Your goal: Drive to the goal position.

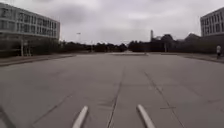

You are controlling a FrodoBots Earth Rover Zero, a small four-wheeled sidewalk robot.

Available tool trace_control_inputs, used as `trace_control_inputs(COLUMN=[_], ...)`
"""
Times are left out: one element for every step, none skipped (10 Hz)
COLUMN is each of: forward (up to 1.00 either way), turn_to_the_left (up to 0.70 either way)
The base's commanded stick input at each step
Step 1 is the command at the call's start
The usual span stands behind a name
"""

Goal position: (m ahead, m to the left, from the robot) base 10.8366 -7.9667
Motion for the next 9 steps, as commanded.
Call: trace_control_inputs(forward=[1.0, 1.0, 1.0, 1.0, 1.0, 1.0, 1.0, 1.0, 1.0], turn_to_the_left=[-0.27, -0.27, -0.01, 0.0, 0.0, 0.0, 0.0, 0.0, 0.0])
